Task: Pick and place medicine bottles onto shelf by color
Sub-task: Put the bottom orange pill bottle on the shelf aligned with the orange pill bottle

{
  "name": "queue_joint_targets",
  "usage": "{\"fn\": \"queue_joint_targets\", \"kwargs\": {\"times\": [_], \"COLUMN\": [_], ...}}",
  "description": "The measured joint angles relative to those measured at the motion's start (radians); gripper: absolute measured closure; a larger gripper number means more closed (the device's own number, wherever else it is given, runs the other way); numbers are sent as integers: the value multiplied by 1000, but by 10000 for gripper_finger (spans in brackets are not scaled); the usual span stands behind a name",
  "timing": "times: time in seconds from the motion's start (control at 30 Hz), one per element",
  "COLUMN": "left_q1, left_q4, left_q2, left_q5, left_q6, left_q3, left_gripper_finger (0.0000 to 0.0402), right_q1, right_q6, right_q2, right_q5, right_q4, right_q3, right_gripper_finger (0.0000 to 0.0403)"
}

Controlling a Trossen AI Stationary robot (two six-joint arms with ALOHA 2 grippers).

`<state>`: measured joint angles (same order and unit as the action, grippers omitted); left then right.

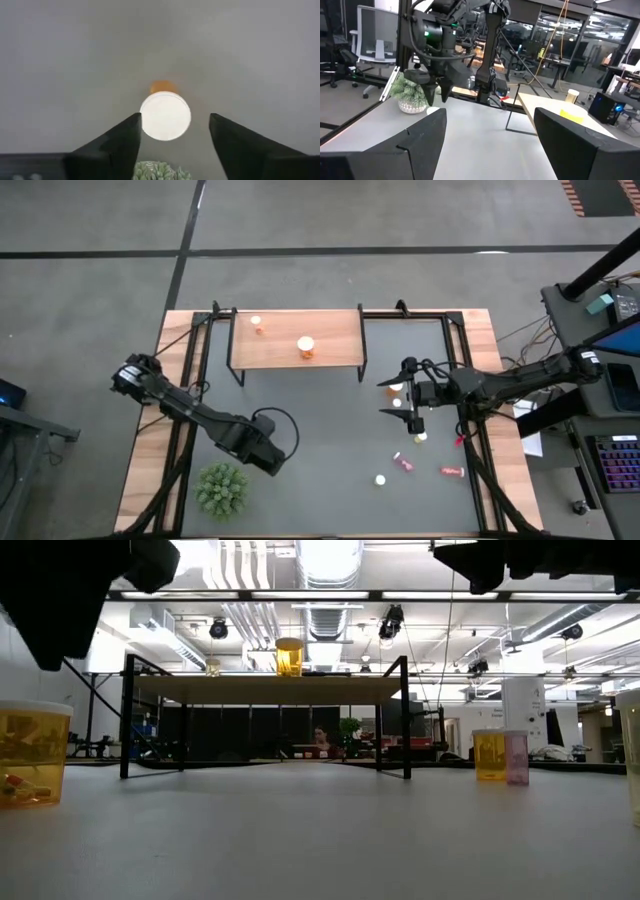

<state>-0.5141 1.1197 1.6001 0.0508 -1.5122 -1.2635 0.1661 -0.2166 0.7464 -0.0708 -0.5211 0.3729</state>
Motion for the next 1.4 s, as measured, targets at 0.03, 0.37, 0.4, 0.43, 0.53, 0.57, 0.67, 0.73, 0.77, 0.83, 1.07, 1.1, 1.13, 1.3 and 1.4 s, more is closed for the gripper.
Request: {"fn": "queue_joint_targets", "kwargs": {"times": [0.03,0.37,0.4,0.43,0.53,0.57,0.67,0.73,0.77,0.83,1.07,1.1,1.13,1.3,1.4], "left_q1": [-3,-5,-5,-5,-7,-9,-9,-10,-10,-10,-14,-14,-16,-18,-18], "left_q4": [-12,-47,-51,-64,-134,-149,-182,-175,-176,-177,-178,-178,-179,-185,-188], "left_q2": [0,0,0,0,0,1,0,1,0,1,0,0,0,0,1], "left_q5": [-9,-19,-15,-15,-16,-16,-16,-16,-16,-16,-19,-20,-20,-21,-23], "left_q6": [-3,-20,-20,-22,-28,-29,-29,-29,-30,-30,-30,-30,-33,-52,-52], "left_q3": [11,47,54,65,108,118,134,146,153,162,170,169,169,167,148], "left_gripper_finger": [164,96,96,96,96,96,96,98,102,113,175,186,197,215,214], "right_q1": [0,0,0,0,0,0,0,0,0,0,0,0,0,0,0], "right_q6": [0,-3,-3,-3,-1,-1,-2,-1,-1,-1,0,0,0,0,0], "right_q2": [0,1,1,1,1,1,1,1,1,1,1,1,1,1,1], "right_q5": [0,0,0,0,0,0,0,0,0,0,0,0,0,0,0], "right_q4": [-1,-8,-8,-8,-8,-8,-8,-8,-8,-8,-8,-8,-8,-8,-8], "right_q3": [0,4,3,3,4,4,2,2,2,2,2,2,2,2,2], "right_gripper_finger": [113,113,113,113,113,113,113,113,113,113,113,113,113,113,113]}}
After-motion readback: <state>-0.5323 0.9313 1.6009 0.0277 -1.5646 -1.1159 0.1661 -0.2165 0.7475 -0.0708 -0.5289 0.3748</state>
